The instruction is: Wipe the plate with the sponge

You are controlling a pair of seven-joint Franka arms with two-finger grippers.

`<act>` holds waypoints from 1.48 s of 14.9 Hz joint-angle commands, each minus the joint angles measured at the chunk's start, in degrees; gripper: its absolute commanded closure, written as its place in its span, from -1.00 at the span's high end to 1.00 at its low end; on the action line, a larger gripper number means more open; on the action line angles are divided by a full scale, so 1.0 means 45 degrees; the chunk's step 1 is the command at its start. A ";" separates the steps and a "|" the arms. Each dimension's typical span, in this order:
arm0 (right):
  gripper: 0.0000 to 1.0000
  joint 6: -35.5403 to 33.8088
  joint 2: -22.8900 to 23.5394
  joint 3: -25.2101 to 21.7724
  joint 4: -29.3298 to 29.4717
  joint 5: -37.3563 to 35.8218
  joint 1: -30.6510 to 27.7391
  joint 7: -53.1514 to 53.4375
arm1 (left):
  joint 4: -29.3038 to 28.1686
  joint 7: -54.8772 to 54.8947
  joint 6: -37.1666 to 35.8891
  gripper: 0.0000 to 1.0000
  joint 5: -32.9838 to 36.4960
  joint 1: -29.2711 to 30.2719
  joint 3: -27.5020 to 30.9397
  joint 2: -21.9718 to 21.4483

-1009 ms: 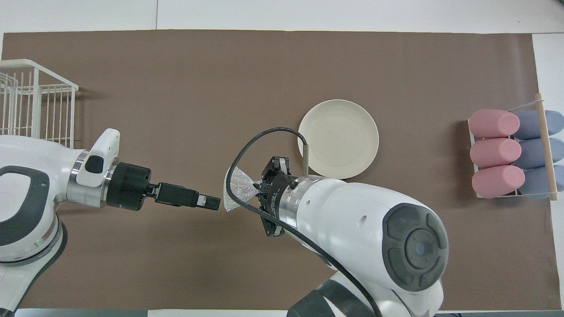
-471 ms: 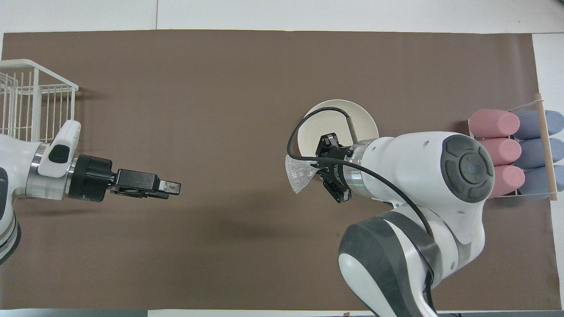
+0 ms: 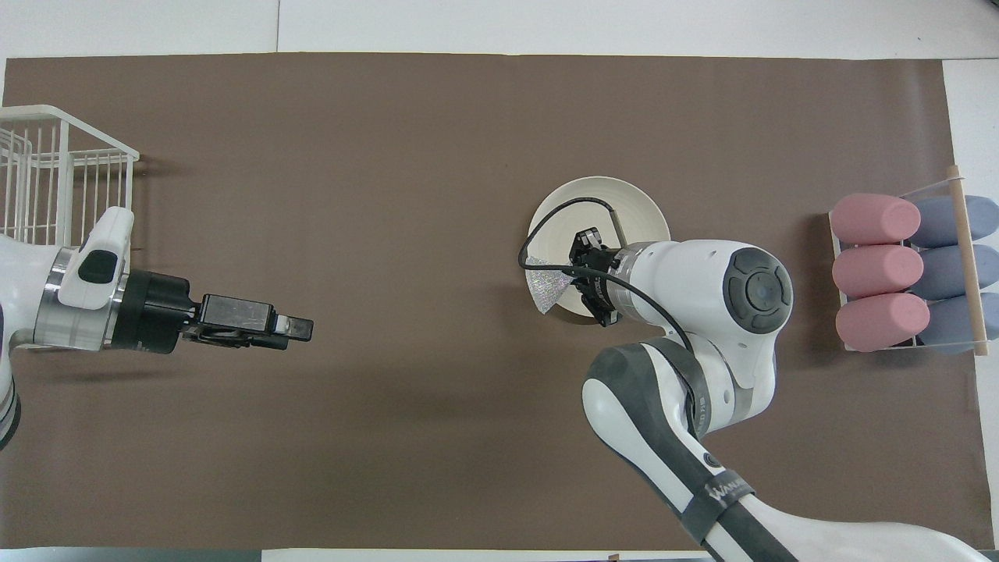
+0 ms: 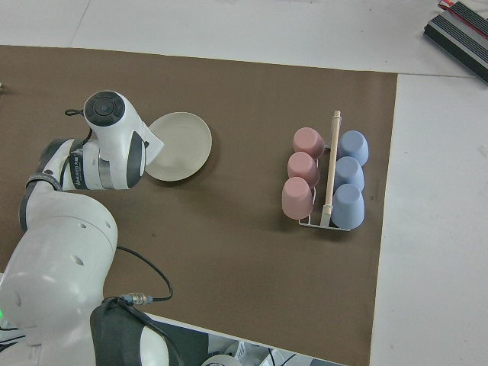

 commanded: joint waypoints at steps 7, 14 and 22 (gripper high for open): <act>-1.00 0.1032 0.1704 0.0165 -0.0118 0.0052 -0.1478 -0.2862 | 0.0084 -0.0240 0.0159 1.00 0.0311 0.0105 -0.0076 -0.0010; -1.00 0.1032 0.1861 0.0185 -0.0215 0.0266 -0.2460 -0.4843 | 0.0084 -0.0299 0.0256 1.00 0.0330 0.0105 -0.0076 -0.0010; -1.00 0.2517 0.2291 0.0166 -0.0196 0.0306 -0.0719 -0.1791 | 0.0065 -0.0455 0.0374 1.00 0.0330 0.0086 -0.0076 -0.0010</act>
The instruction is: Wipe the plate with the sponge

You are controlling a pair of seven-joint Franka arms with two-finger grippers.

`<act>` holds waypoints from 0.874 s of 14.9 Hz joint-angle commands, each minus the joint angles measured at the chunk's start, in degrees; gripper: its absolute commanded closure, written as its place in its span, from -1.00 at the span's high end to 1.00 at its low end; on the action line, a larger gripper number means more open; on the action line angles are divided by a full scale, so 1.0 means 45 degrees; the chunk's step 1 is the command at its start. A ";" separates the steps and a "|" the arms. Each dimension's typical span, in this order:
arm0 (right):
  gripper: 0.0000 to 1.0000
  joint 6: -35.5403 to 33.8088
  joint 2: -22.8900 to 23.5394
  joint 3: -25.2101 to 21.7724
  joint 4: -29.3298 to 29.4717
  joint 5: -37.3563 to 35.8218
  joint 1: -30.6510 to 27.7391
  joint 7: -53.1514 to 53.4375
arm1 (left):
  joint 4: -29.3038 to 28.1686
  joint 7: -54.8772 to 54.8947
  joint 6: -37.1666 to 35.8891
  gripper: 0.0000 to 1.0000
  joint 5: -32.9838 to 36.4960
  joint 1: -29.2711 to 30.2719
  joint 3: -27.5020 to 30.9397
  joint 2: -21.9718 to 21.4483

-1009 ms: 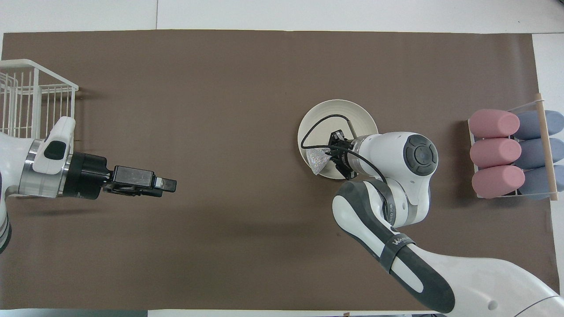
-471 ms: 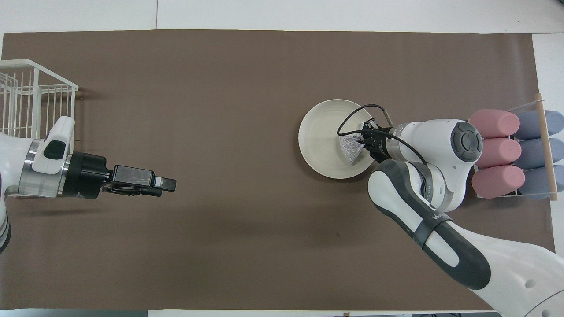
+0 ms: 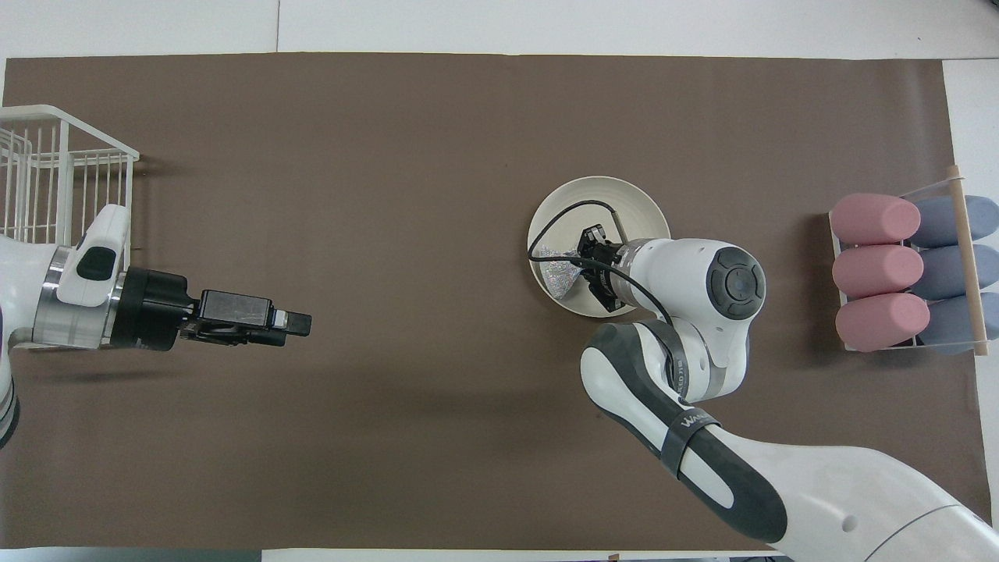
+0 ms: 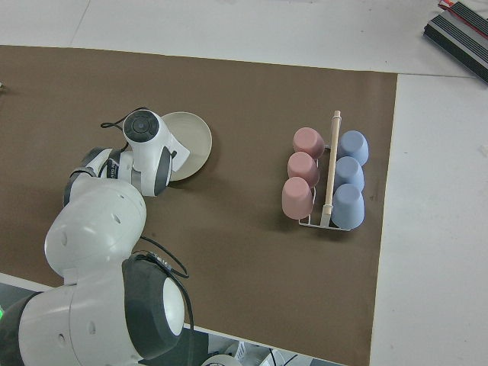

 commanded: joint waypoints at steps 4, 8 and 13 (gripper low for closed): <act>-1.00 0.0039 0.0329 0.0000 -0.0124 0.0245 -0.1532 -0.3775 | 0.0064 -0.0231 0.0133 1.00 0.0259 0.0070 -0.0076 -0.0016; -1.00 -0.0039 0.0348 0.0019 -0.0143 0.0245 -0.1771 -0.4096 | 0.0045 -0.0251 0.0134 1.00 0.0259 0.0070 -0.0076 -0.0016; -1.00 0.0019 0.0329 0.0020 -0.0105 0.0245 -0.0718 -0.1677 | 0.0006 -0.0329 0.0212 1.00 0.0259 0.0070 -0.0076 -0.0035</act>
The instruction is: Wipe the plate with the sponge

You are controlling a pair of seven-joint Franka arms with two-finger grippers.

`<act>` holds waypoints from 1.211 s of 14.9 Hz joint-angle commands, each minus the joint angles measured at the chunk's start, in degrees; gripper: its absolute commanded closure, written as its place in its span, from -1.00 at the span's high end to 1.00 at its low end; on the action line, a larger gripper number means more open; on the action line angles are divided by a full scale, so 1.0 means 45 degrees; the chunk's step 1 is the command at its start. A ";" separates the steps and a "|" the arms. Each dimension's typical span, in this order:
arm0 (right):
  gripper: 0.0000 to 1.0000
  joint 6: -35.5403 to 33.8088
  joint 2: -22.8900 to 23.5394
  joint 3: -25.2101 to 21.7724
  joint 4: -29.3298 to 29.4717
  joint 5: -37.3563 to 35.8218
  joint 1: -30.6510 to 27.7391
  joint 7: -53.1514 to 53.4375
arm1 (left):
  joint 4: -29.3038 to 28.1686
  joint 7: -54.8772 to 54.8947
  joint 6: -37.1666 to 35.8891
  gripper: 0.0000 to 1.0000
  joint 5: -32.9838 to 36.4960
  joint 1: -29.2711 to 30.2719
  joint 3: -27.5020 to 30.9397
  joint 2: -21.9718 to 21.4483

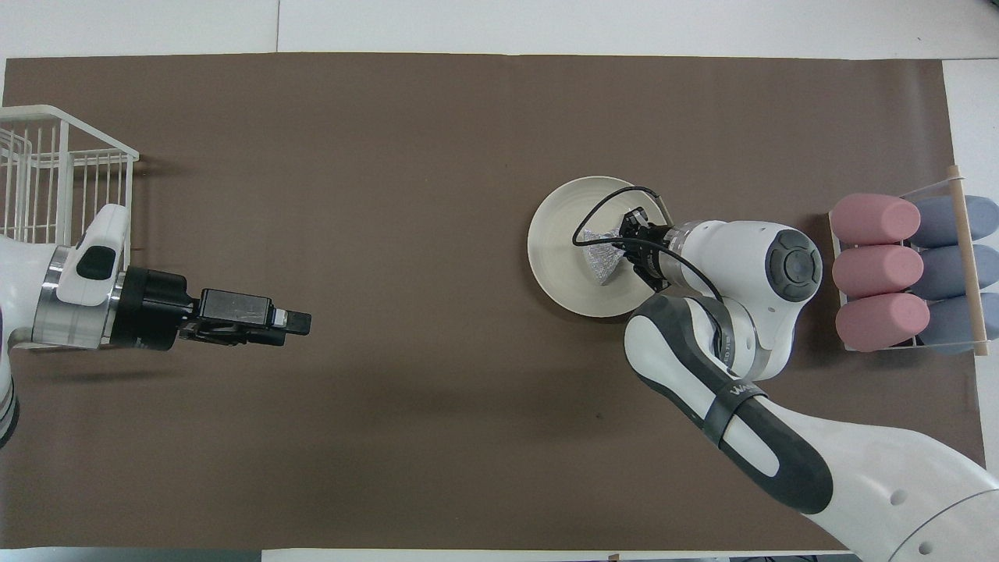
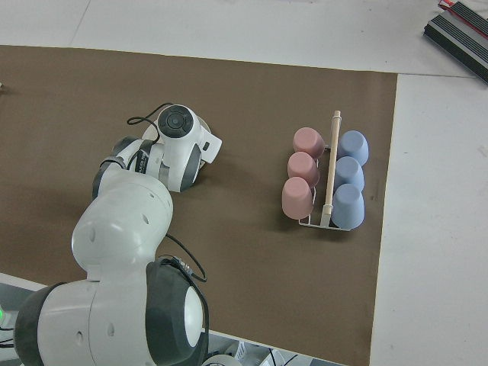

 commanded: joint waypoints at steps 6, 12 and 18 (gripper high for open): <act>-1.00 -0.1561 -0.0491 0.0037 0.0689 0.0240 0.0982 0.2602 | 0.0006 -0.0353 0.0286 1.00 0.0230 0.0070 -0.0076 -0.0036; -1.00 -0.6663 -0.2875 0.0017 0.2448 -0.0791 0.0982 0.4790 | 0.0006 -0.0917 0.0266 1.00 0.0036 0.0070 -0.0134 -0.0036; -1.00 -1.1017 -0.3619 0.0154 0.5649 -0.2258 0.2054 0.8966 | 0.0064 -0.3219 0.0577 1.00 -0.2149 -0.0435 -0.0212 0.0003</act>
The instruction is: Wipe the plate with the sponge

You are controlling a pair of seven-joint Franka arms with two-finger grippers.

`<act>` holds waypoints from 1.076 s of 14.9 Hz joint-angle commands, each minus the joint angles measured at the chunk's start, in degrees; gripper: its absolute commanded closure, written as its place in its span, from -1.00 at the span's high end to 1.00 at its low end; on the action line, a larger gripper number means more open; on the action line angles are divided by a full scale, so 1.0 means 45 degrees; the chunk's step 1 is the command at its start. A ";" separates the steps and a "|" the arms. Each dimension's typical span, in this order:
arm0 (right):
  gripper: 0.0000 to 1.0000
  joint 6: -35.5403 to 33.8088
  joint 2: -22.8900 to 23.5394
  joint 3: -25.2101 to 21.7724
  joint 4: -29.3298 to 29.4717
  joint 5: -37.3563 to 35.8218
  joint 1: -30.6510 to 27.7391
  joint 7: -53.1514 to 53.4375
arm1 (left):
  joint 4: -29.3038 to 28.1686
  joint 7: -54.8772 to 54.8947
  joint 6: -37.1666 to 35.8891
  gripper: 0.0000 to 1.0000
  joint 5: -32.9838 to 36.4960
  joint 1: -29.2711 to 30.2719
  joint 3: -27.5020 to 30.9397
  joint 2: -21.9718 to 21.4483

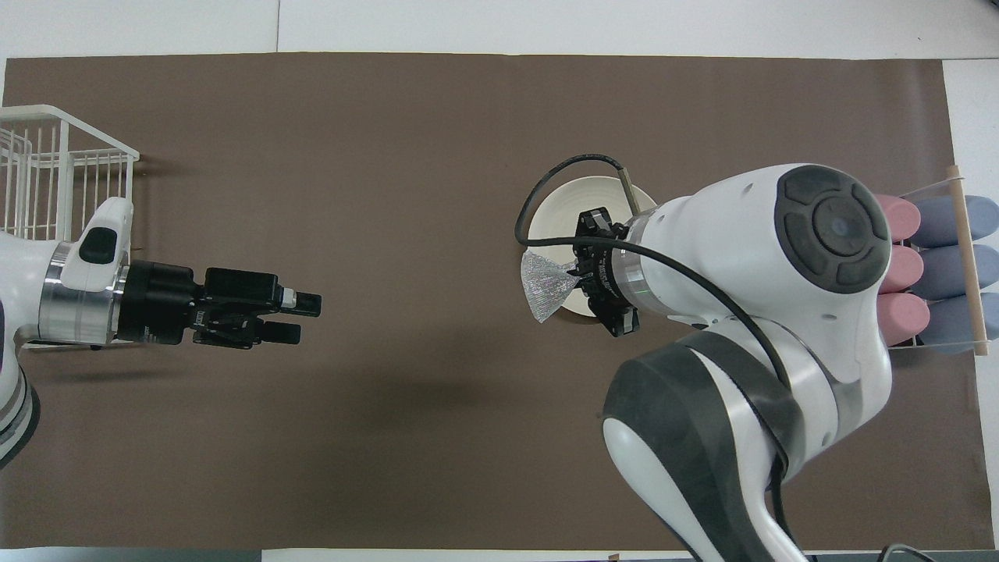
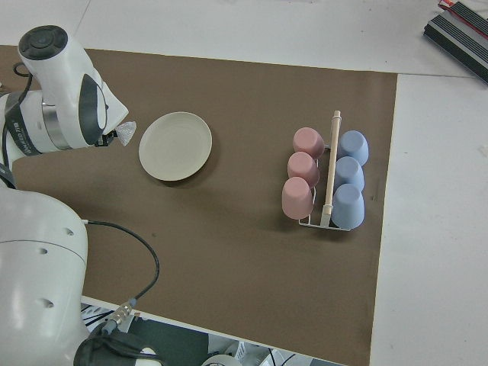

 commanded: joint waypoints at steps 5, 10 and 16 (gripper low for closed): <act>-1.00 -0.2740 -0.0022 0.0060 0.2273 -0.1600 0.2328 0.4873 | 0.0091 -0.3270 0.1458 1.00 -0.2473 -0.1314 -0.0015 0.0096; -1.00 -0.2662 -0.0003 0.0080 0.2312 -0.1563 0.3056 0.6285 | 0.0344 -0.4484 0.1970 1.00 -0.3513 -0.2037 -0.0035 0.0700; -1.00 -0.2661 -0.0003 0.0080 0.2312 -0.1621 0.3056 0.6207 | 0.1166 -0.4366 0.0386 1.00 -0.3785 -0.2445 -0.0015 0.1582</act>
